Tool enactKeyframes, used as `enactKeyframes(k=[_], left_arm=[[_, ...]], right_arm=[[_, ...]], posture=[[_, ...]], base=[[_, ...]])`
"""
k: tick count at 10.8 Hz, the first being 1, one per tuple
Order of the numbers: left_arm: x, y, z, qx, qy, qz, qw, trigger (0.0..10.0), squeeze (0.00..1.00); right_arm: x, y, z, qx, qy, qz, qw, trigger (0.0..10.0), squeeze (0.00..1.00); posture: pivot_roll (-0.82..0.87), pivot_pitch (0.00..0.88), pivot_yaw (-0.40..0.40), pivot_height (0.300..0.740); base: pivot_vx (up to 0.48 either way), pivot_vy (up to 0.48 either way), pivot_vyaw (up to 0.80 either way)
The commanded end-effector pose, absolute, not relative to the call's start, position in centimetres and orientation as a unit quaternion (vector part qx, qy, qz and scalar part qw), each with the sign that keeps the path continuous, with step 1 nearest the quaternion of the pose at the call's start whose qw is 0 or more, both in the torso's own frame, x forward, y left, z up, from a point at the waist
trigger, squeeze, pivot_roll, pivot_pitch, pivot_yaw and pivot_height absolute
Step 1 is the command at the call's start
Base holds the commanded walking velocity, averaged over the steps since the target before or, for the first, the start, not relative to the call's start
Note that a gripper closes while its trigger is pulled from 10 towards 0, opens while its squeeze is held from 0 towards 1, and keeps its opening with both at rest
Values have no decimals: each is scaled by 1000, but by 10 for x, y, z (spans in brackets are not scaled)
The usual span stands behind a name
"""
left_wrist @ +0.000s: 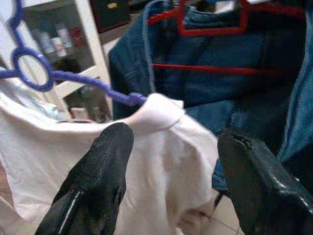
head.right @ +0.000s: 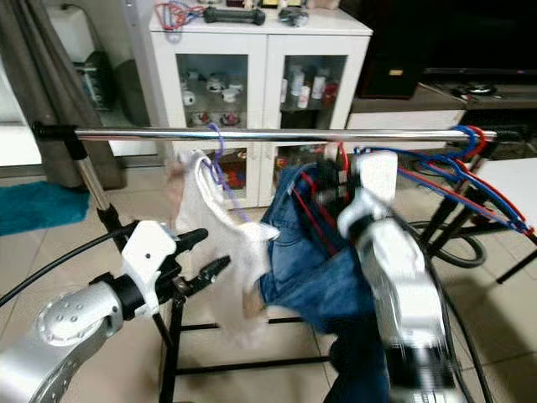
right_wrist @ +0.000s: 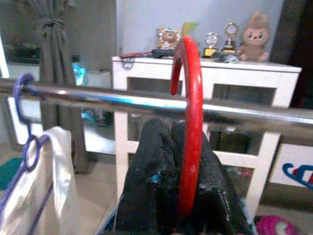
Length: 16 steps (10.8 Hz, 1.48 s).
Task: Hang hanger
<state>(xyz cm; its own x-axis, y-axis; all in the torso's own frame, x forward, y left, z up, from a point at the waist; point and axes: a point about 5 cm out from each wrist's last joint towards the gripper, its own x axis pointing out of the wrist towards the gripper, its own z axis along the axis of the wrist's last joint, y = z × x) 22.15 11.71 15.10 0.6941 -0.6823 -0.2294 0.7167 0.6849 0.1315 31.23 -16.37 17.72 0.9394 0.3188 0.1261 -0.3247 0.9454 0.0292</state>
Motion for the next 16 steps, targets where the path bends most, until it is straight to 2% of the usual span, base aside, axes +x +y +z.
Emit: enactKeyframes(k=[1, 2, 4, 7, 11, 12, 15, 16], left_arm=[[221, 116, 156, 112, 78, -392, 910, 10000, 408], [225, 114, 162, 103, 74, -401, 907, 10000, 0], [226, 109, 170, 94, 68, -433, 894, 10000, 0], [227, 100, 180, 88, 58, -460, 882, 10000, 0], [226, 97, 178, 90, 68, -465, 878, 10000, 0], [227, 98, 179, 88, 68, -464, 879, 10000, 0], [229, 97, 180, 76, 65, -462, 881, 10000, 0], [231, 99, 178, 64, 73, -448, 889, 10000, 0]], right_arm=[[318, -169, 180, 23, -57, 141, 988, 10000, 0], [336, -166, 190, 33, -64, 132, 989, 10000, 0], [358, -159, 185, -3, -7, 122, 993, 10000, 0], [383, -157, 174, -16, 49, 100, 994, 10000, 0], [392, -152, 166, -25, 76, 122, 989, 10000, 0], [390, -152, 163, -17, 77, 124, 989, 10000, 1000], [376, -162, 179, -1, 26, 137, 990, 10000, 1000], [361, -167, 193, 14, -2, 157, 988, 10000, 1000]], posture=[[161, 0, -34, 740], [151, 0, -36, 740], [147, 0, -44, 740], [142, 0, -50, 740], [144, 0, -62, 740], [143, 0, -60, 740], [137, 0, -44, 740], [126, 0, -27, 740]], base=[[0, 0, 0], [0, 0, 0], [0, 0, 0], [0, 0, 0], [0, 0, 0], [0, 0, 0], [0, 0, 0], [0, 0, 0]])
